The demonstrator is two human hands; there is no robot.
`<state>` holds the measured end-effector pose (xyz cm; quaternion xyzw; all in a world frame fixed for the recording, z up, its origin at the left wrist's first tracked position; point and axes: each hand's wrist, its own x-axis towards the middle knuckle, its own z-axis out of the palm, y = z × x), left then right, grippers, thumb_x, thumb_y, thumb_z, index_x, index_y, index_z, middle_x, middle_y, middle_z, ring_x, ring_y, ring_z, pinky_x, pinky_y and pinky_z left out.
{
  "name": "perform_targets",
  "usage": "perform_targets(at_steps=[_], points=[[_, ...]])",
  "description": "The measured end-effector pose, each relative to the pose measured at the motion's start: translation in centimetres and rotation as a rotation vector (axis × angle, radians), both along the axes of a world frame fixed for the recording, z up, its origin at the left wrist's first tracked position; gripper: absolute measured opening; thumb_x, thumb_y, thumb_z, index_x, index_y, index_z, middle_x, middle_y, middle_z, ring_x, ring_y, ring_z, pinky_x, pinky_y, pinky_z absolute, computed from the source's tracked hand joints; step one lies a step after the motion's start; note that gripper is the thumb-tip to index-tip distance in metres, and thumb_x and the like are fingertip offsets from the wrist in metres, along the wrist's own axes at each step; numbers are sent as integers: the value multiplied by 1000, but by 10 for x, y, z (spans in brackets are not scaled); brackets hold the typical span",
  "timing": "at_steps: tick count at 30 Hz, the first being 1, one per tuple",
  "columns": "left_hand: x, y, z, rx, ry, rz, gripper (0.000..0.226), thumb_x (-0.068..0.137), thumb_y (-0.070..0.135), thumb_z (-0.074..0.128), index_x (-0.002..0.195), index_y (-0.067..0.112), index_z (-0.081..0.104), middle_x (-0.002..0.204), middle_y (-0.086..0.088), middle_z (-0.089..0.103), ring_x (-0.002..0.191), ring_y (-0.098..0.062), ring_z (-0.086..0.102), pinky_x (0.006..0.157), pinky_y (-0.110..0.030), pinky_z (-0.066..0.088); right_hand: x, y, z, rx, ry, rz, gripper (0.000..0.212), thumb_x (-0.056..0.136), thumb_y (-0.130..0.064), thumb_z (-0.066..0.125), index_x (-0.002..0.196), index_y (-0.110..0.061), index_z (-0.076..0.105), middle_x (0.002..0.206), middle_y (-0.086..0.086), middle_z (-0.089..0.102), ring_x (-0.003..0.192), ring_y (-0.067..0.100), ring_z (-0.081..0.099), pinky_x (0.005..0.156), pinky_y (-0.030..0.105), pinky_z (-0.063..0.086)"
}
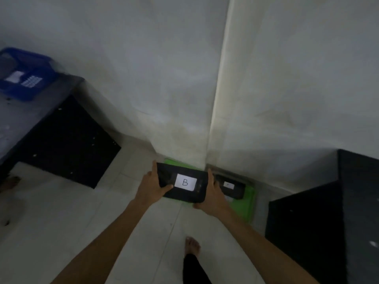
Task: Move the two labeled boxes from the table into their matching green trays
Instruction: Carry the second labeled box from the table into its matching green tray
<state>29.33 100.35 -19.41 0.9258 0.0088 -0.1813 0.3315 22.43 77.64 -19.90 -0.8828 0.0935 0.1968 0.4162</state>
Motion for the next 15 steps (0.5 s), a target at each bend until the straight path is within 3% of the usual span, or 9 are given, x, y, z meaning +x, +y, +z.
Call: perform_targets(at_steps=[5, 9, 12, 15], points=[[75, 34, -96, 56, 79, -108, 124, 72, 38, 84, 155, 16, -5, 142, -21, 47, 129, -38, 46, 102, -52, 45, 60, 37, -103, 30, 73, -91, 138, 56, -23, 93, 153, -17, -5, 144, 18, 40, 128, 37, 48, 98, 47, 48], [134, 53, -174, -47, 105, -292, 121, 57, 22, 92, 151, 17, 16, 135, -13, 54, 121, -32, 56, 95, -44, 52, 109, 53, -189, 12, 70, -130, 130, 52, -29, 89, 150, -23, 5, 142, 16, 35, 125, 33, 48, 95, 46, 50], [172, 60, -254, 46, 61, -397, 135, 62, 18, 89, 155, 14, -9, 148, -18, 35, 132, -34, 41, 104, -43, 43, 146, 53, -271, -27, 72, -162, 125, 49, -28, 89, 149, -18, 14, 140, 11, 31, 125, 27, 45, 100, 42, 48], [202, 58, -345, 49, 19, -413, 133, 68, 23, 85, 153, 17, -17, 149, -19, 33, 131, -33, 43, 103, -46, 44, 178, 48, -357, -51, 97, -149, 136, 50, -27, 91, 153, -22, 3, 144, 9, 27, 125, 30, 49, 99, 35, 45]])
